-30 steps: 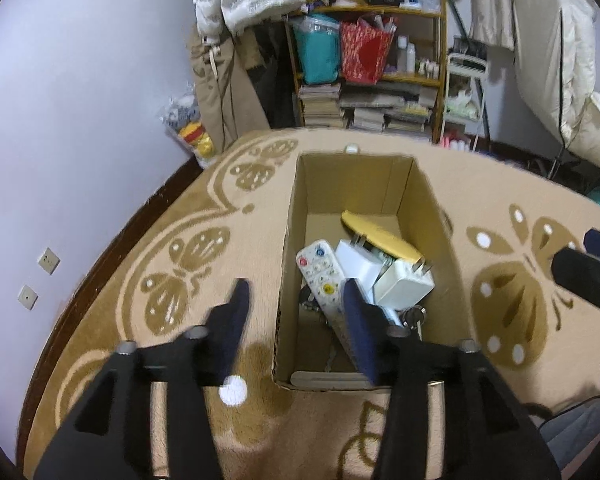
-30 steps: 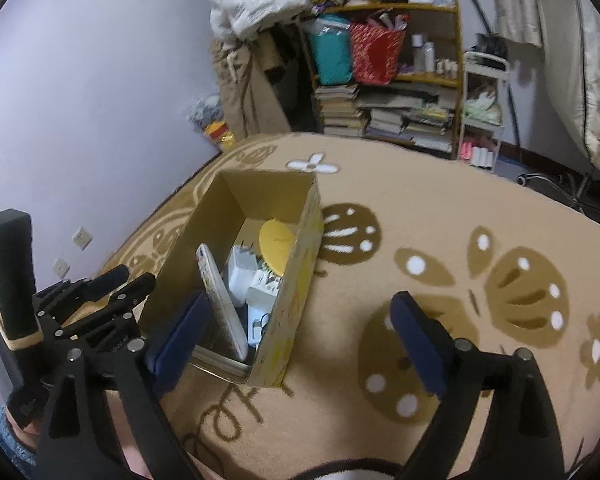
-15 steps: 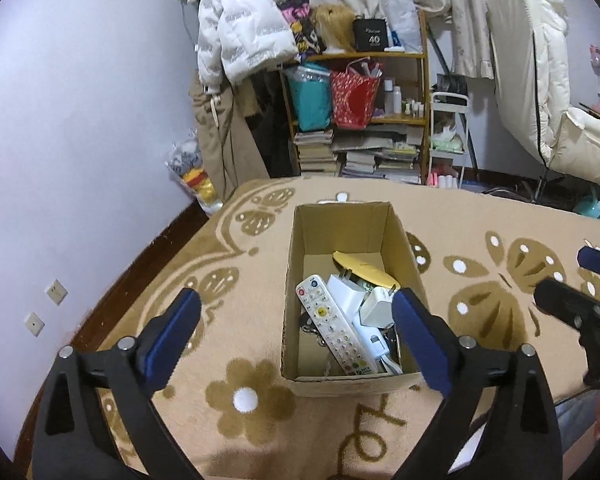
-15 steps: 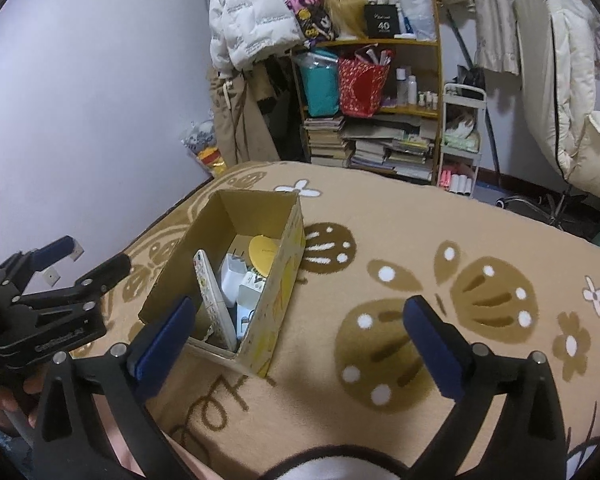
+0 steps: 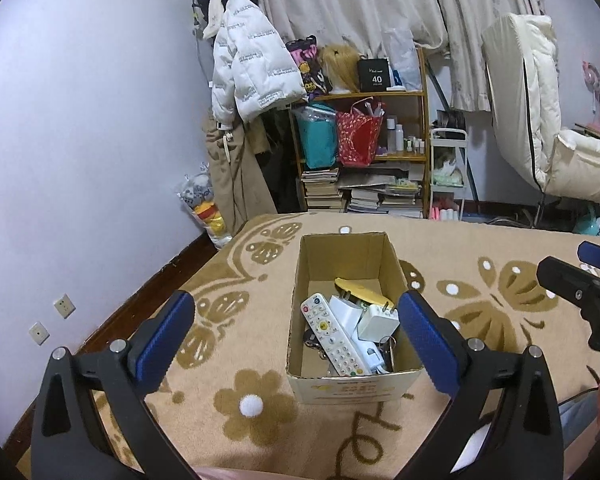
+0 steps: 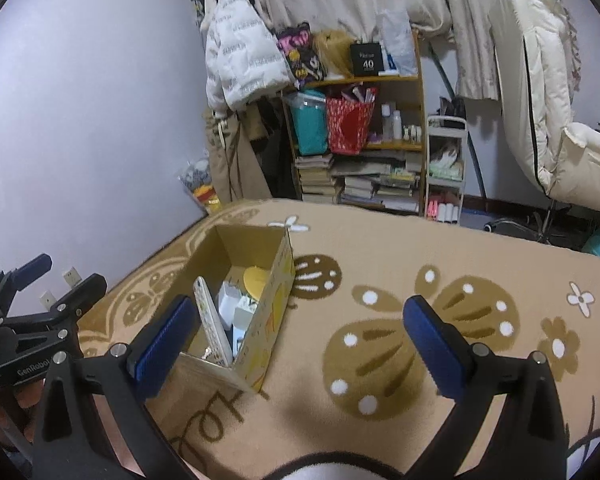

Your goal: Organize rigid objects

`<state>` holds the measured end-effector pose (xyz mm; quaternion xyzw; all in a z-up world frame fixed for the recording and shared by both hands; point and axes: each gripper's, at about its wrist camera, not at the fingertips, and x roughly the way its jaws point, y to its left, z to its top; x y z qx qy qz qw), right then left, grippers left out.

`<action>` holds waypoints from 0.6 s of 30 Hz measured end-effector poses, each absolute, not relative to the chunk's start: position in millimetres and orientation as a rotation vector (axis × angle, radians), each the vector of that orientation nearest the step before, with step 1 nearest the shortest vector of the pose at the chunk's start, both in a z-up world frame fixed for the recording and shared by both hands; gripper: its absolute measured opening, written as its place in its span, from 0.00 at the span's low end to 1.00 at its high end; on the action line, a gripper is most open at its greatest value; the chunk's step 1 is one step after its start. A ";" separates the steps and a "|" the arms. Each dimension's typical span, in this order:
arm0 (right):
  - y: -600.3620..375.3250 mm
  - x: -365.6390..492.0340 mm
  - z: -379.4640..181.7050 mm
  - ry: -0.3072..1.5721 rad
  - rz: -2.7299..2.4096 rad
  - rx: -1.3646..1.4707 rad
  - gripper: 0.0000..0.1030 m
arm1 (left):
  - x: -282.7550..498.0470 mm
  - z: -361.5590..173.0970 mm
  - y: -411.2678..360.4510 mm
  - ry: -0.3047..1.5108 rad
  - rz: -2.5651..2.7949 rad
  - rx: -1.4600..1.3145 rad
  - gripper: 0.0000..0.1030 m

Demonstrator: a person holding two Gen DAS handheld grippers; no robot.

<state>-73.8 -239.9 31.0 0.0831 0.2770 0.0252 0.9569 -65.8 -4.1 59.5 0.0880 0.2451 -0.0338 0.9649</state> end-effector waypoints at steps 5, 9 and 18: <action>-241.0 -81.3 23.2 0.540 0.015 0.163 1.00 | -66.6 53.8 -2.9 0.484 -0.056 0.172 0.98; -241.9 -83.8 17.4 0.542 0.016 0.176 1.00 | -64.2 45.4 -4.9 0.493 -0.045 0.183 0.98; -247.2 -86.5 8.4 0.557 0.002 0.221 1.00 | -60.8 24.6 -10.5 0.520 -0.048 0.225 0.98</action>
